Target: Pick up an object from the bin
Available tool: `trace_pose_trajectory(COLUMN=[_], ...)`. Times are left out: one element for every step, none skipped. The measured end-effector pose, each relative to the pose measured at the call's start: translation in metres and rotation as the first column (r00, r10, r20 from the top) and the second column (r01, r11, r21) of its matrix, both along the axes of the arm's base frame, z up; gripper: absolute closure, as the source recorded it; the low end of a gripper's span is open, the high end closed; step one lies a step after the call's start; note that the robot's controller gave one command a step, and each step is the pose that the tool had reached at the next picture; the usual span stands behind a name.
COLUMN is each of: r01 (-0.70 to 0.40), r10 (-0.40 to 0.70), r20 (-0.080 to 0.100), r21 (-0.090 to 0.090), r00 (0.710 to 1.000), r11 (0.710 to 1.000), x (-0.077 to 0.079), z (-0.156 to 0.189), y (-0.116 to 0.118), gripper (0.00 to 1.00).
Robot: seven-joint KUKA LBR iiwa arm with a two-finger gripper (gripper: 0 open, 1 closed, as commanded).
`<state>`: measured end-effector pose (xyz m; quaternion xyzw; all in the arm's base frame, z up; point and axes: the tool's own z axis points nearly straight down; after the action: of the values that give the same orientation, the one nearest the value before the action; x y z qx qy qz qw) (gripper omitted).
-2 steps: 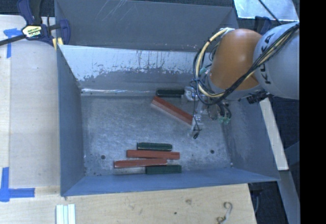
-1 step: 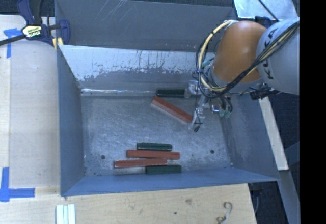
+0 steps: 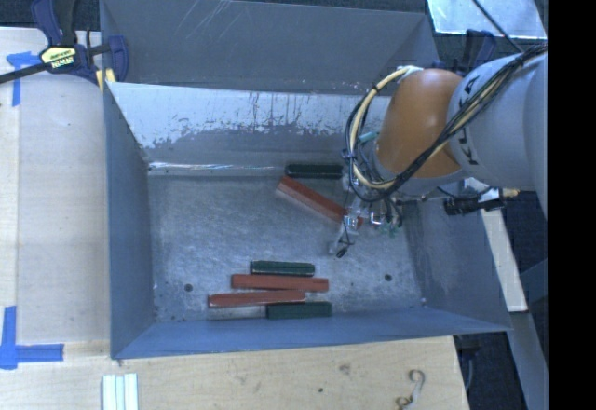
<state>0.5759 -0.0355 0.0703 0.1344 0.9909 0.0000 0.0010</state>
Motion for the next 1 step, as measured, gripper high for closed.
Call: trace_pose_trajectory(r01=[-0.001], r10=[0.001], r20=[0.002], r21=[0.0], r00=[1.0], r11=[1.0], x=[0.0007], z=[0.0003], y=[-0.0004], gripper=[0.0])
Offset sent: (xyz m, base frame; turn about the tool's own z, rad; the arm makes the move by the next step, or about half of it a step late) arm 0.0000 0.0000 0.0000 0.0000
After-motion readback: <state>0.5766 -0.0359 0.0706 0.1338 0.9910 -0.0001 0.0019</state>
